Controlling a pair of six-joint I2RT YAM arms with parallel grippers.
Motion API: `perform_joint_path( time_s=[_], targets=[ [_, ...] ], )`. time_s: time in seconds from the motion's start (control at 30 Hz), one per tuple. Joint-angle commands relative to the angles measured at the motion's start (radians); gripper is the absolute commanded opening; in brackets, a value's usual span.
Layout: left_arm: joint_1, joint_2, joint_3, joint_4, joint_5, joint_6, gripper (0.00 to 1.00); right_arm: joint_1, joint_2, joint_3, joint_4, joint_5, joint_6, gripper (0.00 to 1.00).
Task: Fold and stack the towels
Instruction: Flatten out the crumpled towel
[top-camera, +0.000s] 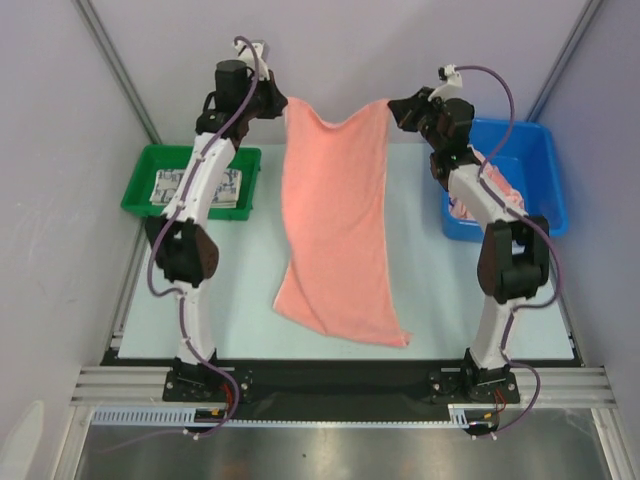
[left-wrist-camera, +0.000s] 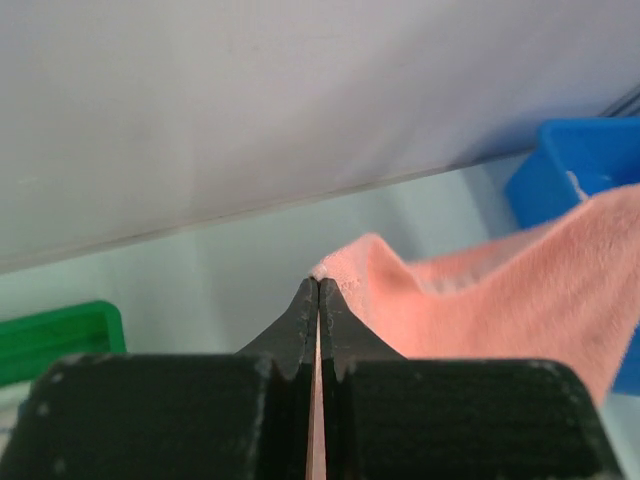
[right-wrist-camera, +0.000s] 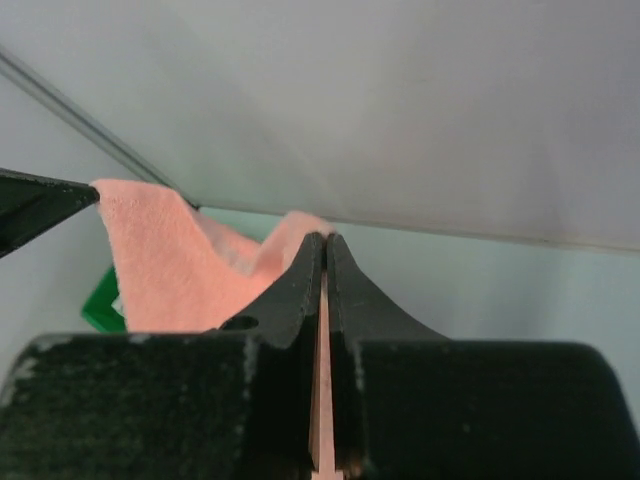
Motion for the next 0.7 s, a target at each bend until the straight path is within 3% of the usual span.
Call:
perform_joint_path(
  time_s=[0.0,0.17,0.33,0.43,0.47,0.63,0.67],
  targets=[
    [0.026,0.088,0.148,0.179,0.074,0.06,0.0,-0.039,0.112,0.202,0.198,-0.104,0.0,0.0],
    [0.043,0.092,0.024,0.409,0.106,0.043,0.0,-0.052,0.218,0.297,0.236,-0.112,-0.04,0.0],
    [0.035,-0.052,-0.093,0.363,0.145,0.067,0.0,-0.047,0.119,0.244,0.166,-0.161,-0.062,0.0],
    [0.014,-0.189,-0.226,0.309,0.113,0.121,0.0,-0.029,-0.039,0.136,0.077,-0.168,-0.095,0.0],
    [-0.003,-0.297,-0.264,0.298,0.1,0.135,0.0,-0.021,-0.093,0.06,0.055,-0.167,-0.102,0.0],
    [-0.081,-0.64,-0.539,0.218,0.048,0.207,0.0,0.068,-0.513,-0.179,-0.131,-0.135,-0.199,0.0],
    [-0.118,-0.769,-0.582,0.207,0.059,0.207,0.0,0.089,-0.646,-0.227,-0.175,-0.139,-0.22,0.0]
  ],
)
